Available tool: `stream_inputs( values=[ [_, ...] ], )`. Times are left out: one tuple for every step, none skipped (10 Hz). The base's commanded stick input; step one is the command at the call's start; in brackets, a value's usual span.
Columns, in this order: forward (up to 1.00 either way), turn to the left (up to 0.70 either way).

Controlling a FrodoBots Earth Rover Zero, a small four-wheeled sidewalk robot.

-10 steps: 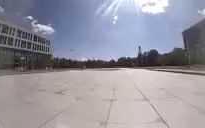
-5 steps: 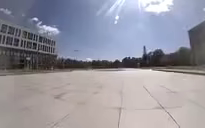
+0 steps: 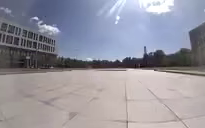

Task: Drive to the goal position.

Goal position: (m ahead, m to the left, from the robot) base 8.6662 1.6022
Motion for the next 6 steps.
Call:
stream_inputs(
  values=[
    [0.7, 0.03],
    [0.7, 0.03],
    [0.7, 0.03],
    [0.7, 0.03],
    [0.7, 0.02],
    [0.7, 0.01]
  ],
)
